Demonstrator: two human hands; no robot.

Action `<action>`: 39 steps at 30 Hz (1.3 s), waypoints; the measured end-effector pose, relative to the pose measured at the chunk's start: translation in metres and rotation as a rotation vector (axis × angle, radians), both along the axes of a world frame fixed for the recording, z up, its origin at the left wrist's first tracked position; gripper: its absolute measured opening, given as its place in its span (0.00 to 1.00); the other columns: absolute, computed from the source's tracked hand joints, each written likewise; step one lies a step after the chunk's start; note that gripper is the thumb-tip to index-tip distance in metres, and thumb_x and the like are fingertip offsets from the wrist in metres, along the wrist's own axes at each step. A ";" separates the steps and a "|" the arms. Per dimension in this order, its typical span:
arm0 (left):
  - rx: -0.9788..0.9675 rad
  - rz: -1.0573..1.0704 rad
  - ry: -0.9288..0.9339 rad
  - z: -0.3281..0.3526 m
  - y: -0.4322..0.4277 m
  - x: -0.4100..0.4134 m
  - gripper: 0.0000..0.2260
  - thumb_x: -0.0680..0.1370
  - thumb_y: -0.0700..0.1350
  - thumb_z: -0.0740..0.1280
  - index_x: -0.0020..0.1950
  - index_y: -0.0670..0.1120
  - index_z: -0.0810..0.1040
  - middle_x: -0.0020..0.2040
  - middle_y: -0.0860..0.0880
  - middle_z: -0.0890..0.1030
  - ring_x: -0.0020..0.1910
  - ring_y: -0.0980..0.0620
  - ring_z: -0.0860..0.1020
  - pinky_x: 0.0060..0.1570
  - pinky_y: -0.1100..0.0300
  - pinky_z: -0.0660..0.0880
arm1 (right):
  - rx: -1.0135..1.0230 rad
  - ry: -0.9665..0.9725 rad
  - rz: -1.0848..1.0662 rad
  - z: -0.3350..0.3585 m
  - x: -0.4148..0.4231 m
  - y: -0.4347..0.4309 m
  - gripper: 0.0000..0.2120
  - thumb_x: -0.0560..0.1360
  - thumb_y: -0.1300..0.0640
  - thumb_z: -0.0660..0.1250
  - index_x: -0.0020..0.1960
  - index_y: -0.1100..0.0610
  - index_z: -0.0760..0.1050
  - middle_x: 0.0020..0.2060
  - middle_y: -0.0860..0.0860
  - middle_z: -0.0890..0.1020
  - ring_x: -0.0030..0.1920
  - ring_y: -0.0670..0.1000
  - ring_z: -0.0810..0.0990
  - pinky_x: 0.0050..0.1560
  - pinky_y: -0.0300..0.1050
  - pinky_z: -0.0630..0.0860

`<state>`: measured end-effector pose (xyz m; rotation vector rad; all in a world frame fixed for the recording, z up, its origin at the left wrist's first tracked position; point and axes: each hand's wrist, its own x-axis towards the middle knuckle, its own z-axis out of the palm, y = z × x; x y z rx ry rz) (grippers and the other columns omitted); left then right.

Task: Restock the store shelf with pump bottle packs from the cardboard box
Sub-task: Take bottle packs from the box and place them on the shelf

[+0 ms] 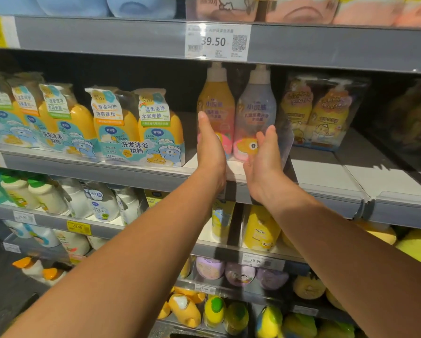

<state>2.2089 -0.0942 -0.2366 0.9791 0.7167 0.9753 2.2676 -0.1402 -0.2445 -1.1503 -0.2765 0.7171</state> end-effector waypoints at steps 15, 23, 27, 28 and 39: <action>0.050 0.153 0.516 0.009 0.038 0.026 0.25 0.83 0.50 0.46 0.79 0.42 0.55 0.78 0.42 0.57 0.75 0.41 0.59 0.74 0.45 0.55 | -0.459 -0.240 -0.189 0.004 0.037 0.039 0.27 0.81 0.48 0.49 0.75 0.60 0.60 0.72 0.57 0.67 0.71 0.60 0.67 0.72 0.56 0.62; 0.050 0.145 0.495 0.004 0.041 0.029 0.28 0.81 0.54 0.49 0.79 0.43 0.52 0.78 0.43 0.57 0.76 0.41 0.58 0.73 0.43 0.55 | -0.445 -0.266 -0.222 -0.008 0.046 0.051 0.32 0.80 0.40 0.49 0.76 0.59 0.59 0.72 0.56 0.68 0.71 0.60 0.67 0.71 0.57 0.63; 0.039 0.133 0.451 0.003 0.045 0.029 0.28 0.81 0.54 0.50 0.78 0.42 0.54 0.76 0.41 0.61 0.74 0.40 0.61 0.73 0.43 0.58 | -0.386 -0.193 -0.208 -0.006 0.048 0.052 0.31 0.80 0.39 0.50 0.75 0.57 0.61 0.71 0.55 0.69 0.71 0.58 0.68 0.72 0.55 0.62; 0.032 0.123 0.442 0.003 0.045 0.029 0.29 0.80 0.54 0.51 0.78 0.42 0.55 0.76 0.41 0.62 0.74 0.40 0.62 0.72 0.43 0.59 | -0.360 -0.178 -0.220 -0.005 0.049 0.052 0.30 0.80 0.39 0.52 0.74 0.56 0.62 0.71 0.55 0.70 0.70 0.58 0.68 0.72 0.54 0.63; 0.144 -0.014 0.418 -0.005 0.034 0.014 0.49 0.56 0.65 0.69 0.73 0.46 0.60 0.70 0.44 0.67 0.68 0.41 0.69 0.66 0.42 0.69 | -0.368 -0.296 -0.076 -0.008 0.037 0.029 0.56 0.48 0.30 0.64 0.70 0.57 0.65 0.60 0.54 0.77 0.60 0.57 0.76 0.63 0.54 0.73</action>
